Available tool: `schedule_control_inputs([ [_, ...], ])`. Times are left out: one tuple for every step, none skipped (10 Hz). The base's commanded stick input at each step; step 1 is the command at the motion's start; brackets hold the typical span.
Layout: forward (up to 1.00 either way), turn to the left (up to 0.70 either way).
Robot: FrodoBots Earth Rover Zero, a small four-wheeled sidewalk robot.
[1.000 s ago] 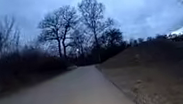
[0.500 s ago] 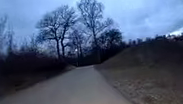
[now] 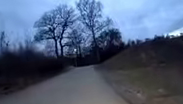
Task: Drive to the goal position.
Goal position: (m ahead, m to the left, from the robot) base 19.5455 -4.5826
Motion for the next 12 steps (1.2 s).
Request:
schedule_control_inputs([
  [1.00,0.21],
  [1.00,0.40],
  [1.00,0.40],
  [1.00,0.40],
  [1.00,0.25],
  [1.00,0.00],
  [1.00,0.00],
  [1.00,0.00],
  [1.00,0.00],
  [1.00,0.00],
  [1.00,0.00],
  [1.00,0.00],
])
